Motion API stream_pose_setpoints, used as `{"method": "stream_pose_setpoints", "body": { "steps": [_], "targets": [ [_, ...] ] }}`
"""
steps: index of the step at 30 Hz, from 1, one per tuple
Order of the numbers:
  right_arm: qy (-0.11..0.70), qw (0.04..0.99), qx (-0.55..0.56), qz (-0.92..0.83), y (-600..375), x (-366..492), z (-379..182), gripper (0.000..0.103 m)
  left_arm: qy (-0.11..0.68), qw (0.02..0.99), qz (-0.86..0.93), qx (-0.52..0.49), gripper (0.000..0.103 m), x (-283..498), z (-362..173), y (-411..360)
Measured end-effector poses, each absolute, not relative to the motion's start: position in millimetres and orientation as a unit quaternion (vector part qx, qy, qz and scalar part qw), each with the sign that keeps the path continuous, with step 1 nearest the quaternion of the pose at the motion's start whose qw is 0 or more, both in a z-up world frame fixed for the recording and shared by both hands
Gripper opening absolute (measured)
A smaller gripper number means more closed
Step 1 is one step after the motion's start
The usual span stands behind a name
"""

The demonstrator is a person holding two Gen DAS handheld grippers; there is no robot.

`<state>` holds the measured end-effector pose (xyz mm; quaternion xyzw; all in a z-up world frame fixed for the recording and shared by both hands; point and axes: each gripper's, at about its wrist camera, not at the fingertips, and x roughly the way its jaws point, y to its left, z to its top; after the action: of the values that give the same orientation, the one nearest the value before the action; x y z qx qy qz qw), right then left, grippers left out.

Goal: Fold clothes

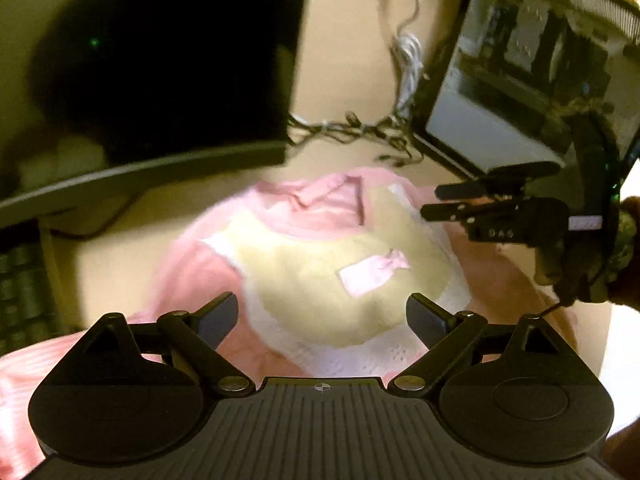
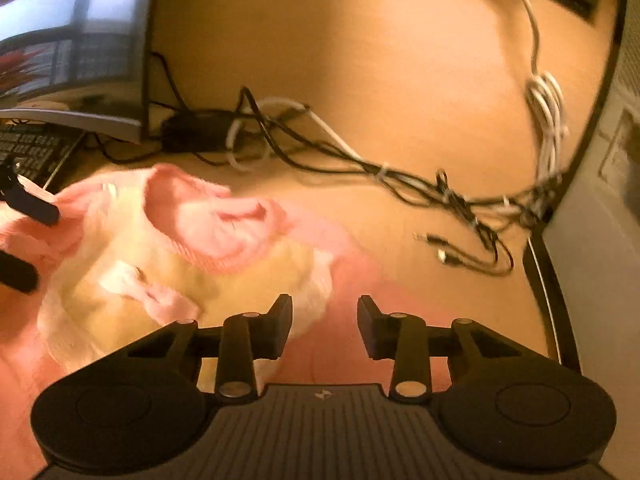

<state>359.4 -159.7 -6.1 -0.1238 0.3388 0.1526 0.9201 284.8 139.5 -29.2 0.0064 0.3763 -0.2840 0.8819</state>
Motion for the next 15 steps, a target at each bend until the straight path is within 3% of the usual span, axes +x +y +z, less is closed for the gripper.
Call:
{"method": "stream_pose_setpoints", "body": {
  "steps": [5,11,13,15],
  "targets": [
    [0.325,0.917,-0.198,0.116,-156.2,370.0,-29.8,0.038,0.400,0.877,-0.265,0.000,0.095,295.8,-53.1,127.4],
    [0.320,0.935,-0.138,0.069,-183.9,357.4,-6.5,0.043,0.416,0.892,-0.174,0.025,0.090,314.0,-63.7,145.1],
    [0.325,0.934,-0.114,0.093,-199.6,321.4,5.7,0.059,0.416,0.896,-0.154,0.012,0.090,307.2,-54.5,154.7],
    [0.332,0.930,-0.106,0.114,-211.9,286.6,8.0,0.060,0.412,0.898,-0.154,-0.011,0.093,286.3,-42.1,164.9]
  ]
}}
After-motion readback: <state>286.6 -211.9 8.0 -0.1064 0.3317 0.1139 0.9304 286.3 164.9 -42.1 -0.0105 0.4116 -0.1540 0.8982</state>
